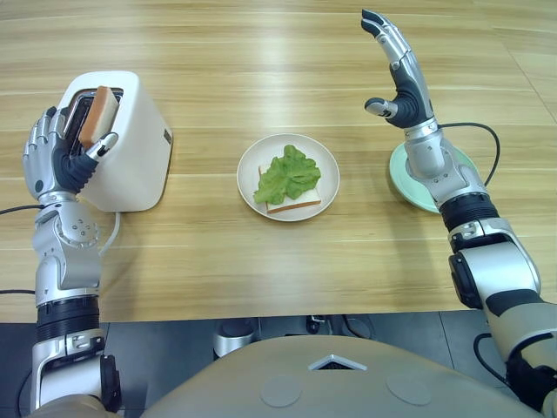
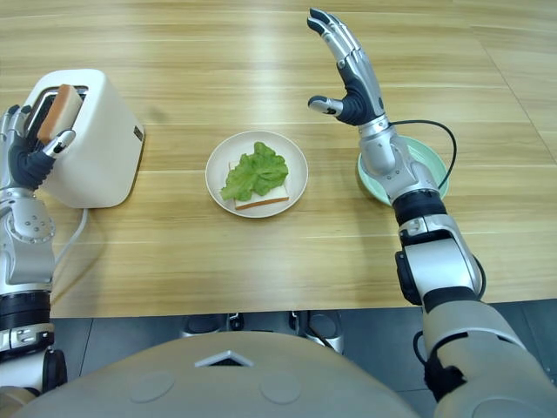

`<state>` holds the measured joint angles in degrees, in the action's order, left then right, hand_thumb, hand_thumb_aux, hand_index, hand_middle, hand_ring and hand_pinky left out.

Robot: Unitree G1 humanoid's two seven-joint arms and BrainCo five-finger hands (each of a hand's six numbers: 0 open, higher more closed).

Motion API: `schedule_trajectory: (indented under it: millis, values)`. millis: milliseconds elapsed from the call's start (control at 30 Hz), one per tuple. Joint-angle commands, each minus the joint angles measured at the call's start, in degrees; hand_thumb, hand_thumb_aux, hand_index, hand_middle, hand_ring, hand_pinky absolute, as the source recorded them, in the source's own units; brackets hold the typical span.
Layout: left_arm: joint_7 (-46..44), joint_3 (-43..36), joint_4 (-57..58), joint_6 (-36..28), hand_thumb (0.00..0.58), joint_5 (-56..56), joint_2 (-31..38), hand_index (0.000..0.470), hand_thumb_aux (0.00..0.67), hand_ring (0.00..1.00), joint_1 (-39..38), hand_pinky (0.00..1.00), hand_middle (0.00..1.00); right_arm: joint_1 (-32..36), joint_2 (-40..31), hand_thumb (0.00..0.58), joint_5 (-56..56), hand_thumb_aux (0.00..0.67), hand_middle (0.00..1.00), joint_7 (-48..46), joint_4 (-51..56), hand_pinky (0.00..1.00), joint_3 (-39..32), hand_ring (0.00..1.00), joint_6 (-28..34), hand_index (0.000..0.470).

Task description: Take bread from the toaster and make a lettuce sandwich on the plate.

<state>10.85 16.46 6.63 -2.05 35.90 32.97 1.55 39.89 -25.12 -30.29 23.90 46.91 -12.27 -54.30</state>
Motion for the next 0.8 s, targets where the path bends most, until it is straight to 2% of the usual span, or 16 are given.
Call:
schedule_trajectory:
  millis: [33,67,600,800]
  values:
    - [-0.6,-2.0,1.1,0.0,0.578,-1.1,0.4,0.437,0.636,0.0,0.0,0.0,0.0,-0.7,-0.2,0.0,-0.7,0.0,0.0,0.1,-0.4,0.0,0.5,0.0,0.4,0.0]
    - [-0.6,-2.3,1.1,-0.1,0.58,-1.2,0.4,0.46,0.67,0.0,-0.1,0.0,0.0,-0.7,-0.2,0.0,-0.8,0.0,0.0,0.2,-0.4,0.0,0.5,0.0,0.5,0.0]
    - [1.2,-5.0,2.2,0.3,0.58,-1.3,1.0,0.46,0.67,0.0,1.0,0.0,0.0,-1.2,0.1,0.0,-1.4,0.0,0.0,-0.1,0.8,0.0,0.0,0.0,1.1,0.0]
    - [2.0,-4.2,-0.5,1.2,0.58,-1.7,2.6,0.46,0.67,0.0,1.7,0.0,0.0,-1.1,0.2,0.0,-1.6,0.0,0.0,0.0,1.0,0.0,-0.1,0.0,1.3,0.0]
